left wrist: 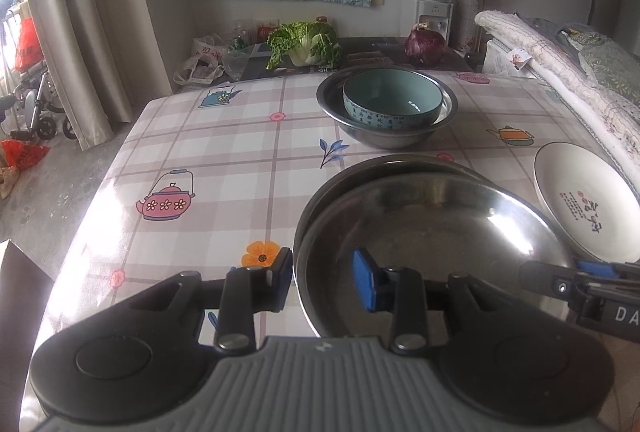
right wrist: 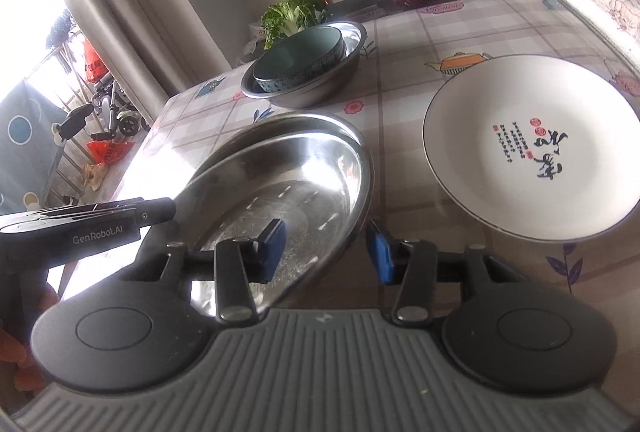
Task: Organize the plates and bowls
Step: 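Open the right tool on the stacked plates while the left tool releases the large plate, then move both tools to the white printed plate and close on its rim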
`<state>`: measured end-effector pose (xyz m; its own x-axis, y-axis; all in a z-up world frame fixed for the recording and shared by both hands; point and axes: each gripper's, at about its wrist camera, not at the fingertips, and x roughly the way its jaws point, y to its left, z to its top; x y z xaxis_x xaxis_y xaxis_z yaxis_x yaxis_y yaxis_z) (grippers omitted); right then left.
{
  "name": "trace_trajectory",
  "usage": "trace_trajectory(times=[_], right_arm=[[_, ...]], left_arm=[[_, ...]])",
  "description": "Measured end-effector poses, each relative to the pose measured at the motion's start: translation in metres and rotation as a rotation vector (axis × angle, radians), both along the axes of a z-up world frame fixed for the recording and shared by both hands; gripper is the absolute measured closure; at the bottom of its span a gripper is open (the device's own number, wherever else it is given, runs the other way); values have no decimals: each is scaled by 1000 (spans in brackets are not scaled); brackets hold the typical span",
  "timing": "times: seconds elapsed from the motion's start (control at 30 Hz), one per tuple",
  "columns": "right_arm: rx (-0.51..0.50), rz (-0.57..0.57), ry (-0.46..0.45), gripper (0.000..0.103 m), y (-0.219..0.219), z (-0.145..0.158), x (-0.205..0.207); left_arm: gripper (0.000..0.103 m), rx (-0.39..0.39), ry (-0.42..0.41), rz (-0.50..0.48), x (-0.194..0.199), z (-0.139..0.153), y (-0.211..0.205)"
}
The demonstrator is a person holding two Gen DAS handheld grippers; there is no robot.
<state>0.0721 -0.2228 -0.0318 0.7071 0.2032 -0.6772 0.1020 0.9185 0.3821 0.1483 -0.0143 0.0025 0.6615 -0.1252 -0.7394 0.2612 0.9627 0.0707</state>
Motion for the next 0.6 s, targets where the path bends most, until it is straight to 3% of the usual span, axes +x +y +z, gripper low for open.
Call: trace_trajectory(times=[0.37, 0.6], right_arm=[[1, -37, -34, 57, -14, 11, -16], [4, -98, -79, 57, -44, 16, -47]], left_arm=[[63, -13, -27, -3, -15, 13, -5], [58, -34, -62, -71, -37, 29, -33]])
